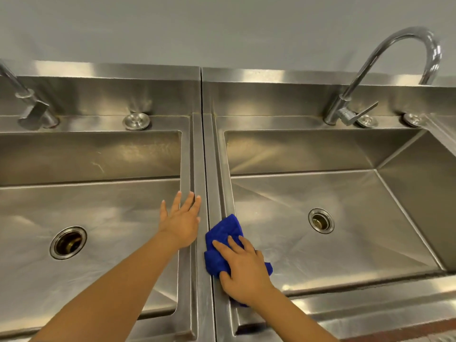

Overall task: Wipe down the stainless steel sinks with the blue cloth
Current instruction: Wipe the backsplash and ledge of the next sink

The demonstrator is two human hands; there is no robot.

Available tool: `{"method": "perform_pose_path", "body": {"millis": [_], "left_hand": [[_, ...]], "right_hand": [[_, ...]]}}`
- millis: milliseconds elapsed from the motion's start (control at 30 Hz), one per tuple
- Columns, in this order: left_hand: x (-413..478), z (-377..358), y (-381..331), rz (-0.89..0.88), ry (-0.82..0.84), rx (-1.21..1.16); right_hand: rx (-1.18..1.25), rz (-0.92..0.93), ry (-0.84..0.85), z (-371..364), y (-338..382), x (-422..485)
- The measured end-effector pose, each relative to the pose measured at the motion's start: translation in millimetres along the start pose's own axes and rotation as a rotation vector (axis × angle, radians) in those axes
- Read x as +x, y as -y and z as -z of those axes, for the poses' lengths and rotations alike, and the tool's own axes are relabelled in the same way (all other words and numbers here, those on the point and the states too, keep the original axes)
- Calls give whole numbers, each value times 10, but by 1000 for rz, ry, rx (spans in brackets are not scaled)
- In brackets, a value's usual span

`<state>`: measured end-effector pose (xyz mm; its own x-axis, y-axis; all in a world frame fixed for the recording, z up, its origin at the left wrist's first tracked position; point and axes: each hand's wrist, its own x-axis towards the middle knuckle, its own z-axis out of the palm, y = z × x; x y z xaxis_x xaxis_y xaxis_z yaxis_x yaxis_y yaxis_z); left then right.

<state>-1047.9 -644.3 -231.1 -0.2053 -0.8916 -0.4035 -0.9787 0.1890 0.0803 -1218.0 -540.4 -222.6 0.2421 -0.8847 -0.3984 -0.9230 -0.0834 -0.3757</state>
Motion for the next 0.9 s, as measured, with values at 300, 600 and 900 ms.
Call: {"method": "perform_pose_path", "body": {"millis": [300, 600, 900], "left_hand": [[-235, -88, 118, -180, 0, 16], [-237, -78, 119, -337, -4, -11], [-287, -243, 106, -436, -3, 4]], "right_hand": [[64, -151, -93, -13, 176, 0], [-35, -260, -65, -190, 400, -479], [-40, -370, -88, -230, 595, -496]]}}
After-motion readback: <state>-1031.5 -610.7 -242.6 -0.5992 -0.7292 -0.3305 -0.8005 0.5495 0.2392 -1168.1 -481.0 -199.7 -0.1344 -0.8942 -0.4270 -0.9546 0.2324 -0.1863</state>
